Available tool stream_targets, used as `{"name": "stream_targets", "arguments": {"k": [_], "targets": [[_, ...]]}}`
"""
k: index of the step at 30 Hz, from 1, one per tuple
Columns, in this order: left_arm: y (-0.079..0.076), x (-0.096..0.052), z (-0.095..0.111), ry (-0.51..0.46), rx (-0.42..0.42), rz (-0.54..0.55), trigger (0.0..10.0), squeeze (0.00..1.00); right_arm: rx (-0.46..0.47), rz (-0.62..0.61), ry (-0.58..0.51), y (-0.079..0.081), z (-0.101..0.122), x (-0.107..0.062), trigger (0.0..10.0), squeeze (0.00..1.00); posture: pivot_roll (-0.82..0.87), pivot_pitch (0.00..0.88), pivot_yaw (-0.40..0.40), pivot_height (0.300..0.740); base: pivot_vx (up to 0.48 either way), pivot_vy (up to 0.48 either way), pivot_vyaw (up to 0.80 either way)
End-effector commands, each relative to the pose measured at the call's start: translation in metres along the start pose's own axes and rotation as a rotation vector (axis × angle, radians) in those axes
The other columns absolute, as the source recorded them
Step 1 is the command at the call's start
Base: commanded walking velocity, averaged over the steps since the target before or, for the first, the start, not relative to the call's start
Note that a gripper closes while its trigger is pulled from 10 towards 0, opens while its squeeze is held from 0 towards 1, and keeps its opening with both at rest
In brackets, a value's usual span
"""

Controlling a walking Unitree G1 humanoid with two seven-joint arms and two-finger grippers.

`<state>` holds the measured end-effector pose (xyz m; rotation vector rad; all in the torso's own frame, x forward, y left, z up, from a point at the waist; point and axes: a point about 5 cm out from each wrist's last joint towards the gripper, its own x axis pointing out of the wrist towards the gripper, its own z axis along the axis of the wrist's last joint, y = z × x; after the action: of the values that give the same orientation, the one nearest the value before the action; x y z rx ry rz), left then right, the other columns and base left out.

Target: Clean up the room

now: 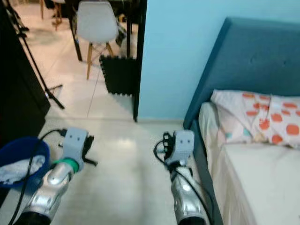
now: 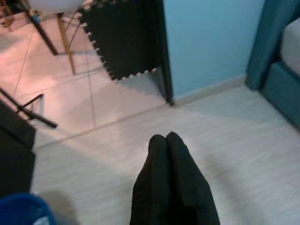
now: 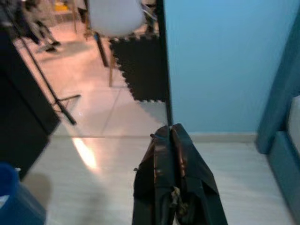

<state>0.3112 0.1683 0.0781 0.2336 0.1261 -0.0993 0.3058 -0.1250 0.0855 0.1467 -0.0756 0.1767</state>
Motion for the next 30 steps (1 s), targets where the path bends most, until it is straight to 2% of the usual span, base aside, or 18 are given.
{"name": "stream_targets", "arguments": {"k": [1,6,15,23,27,30], "targets": [[-0.013,0.0,0.0,-0.005,-0.007,-0.043,10.0,0.0,-0.007,-0.043,0.018,-0.013,-0.004,-0.006,10.0,0.0,0.0,0.0,0.022,0.74,0.435,0.0,0.0],[-0.013,0.0,0.001,-0.007,-0.007,-0.046,10.0,0.0,-0.001,-0.047,0.027,-0.013,-0.006,-0.008,10.0,0.0,0.0,0.0,0.022,0.74,0.435,0.0,-0.08],[-0.015,-0.001,0.0,-0.01,-0.011,-0.054,10.0,0.0,0.003,-0.05,0.033,-0.014,-0.008,-0.008,10.0,0.0,0.0,0.0,0.021,0.74,0.432,0.0,-0.43],[-0.021,-0.003,-0.001,-0.019,-0.005,-0.107,10.0,0.0,0.009,-0.052,0.046,-0.014,-0.011,-0.01,10.0,0.0,0.0,0.0,0.02,0.74,0.416,0.0,-0.59],[-0.034,-0.009,-0.017,0.051,0.007,-0.253,10.0,0.0,-0.005,-0.036,0.136,-0.017,-0.03,-0.019,10.0,0.0,0.0,0.0,0.016,0.74,0.082,0.0,-0.7],[-0.031,-0.012,-0.033,0.112,0.06,-0.237,10.0,0.0,-0.03,-0.02,0.216,-0.02,-0.046,-0.027,10.0,0.0,0.0,0.0,0.015,0.74,0.0,0.0,-0.27]]}}
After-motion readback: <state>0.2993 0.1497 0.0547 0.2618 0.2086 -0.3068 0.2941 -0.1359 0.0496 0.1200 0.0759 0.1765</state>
